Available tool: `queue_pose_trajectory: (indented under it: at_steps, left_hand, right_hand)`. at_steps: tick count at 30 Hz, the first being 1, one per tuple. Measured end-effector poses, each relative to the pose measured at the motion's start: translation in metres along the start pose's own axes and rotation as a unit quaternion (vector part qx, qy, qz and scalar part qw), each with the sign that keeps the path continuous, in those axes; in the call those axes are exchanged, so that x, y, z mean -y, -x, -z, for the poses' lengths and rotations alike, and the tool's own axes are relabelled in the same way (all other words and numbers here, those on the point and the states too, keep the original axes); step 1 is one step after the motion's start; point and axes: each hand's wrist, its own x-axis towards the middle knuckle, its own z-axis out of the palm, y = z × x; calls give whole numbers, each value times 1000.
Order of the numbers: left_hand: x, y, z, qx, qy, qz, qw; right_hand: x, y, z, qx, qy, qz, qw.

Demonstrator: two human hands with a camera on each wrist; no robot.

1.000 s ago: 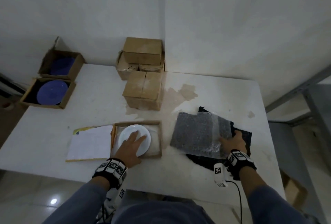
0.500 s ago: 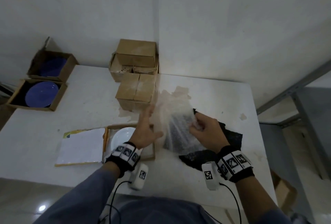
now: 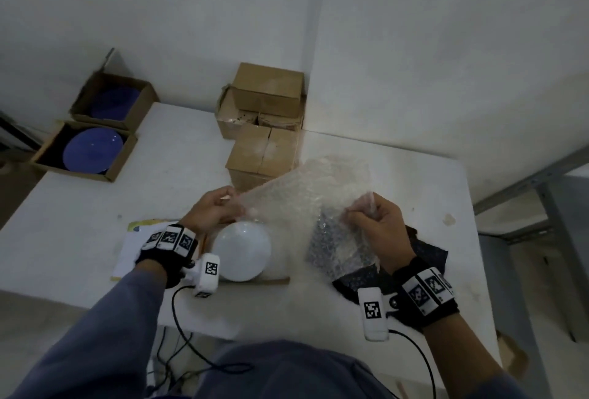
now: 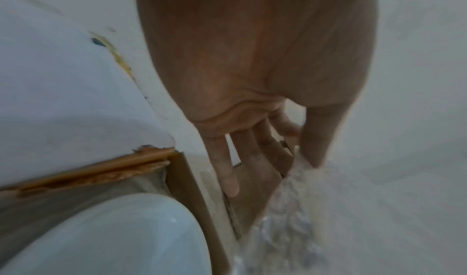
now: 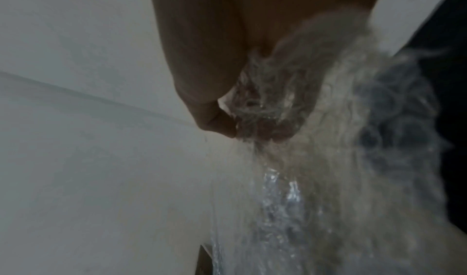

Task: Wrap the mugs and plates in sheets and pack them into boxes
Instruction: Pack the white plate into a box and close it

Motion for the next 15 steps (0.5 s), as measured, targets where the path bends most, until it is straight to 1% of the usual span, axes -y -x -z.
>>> queue_pose_trajectory:
  at_steps: [2,3,4,6,8,9,11,13,15]
  left_hand:
    - [6,8,13,-70,78,12,994]
    - [8,12,18,-105,90,18,990]
    - [11,15,23,-134,81,17,988]
    - [18,19,30,-177,12,-12,984]
    - [24,18,39,-208,-82,-61,973]
    - [28,16,43,-212,-127,-85,965]
    - [37,10,54,-199,-214,-116,949]
    - [48,4,64,-181,-258,-102,944]
    - [57,0,71,-170,-254,-68,950]
  right_hand:
    - [-17,-3,-14,-27,-14,-39,999]
    - [-28,-4,-22,-35,-13,-56,998]
    - [-39,-4,-31,-39,-3,-74,997]
    - [-56,-1,-52,-39,25,-111,993]
    - [-70,2,-72,-32,53,-157,986]
    - [-77,3,-81,-26,62,-179,982]
    - [-94,5,-95,-18,93,-217,972]
    - [-108,8,-106,-11,130,-247,960]
    - [-112,12,-115,-13,167,-262,950]
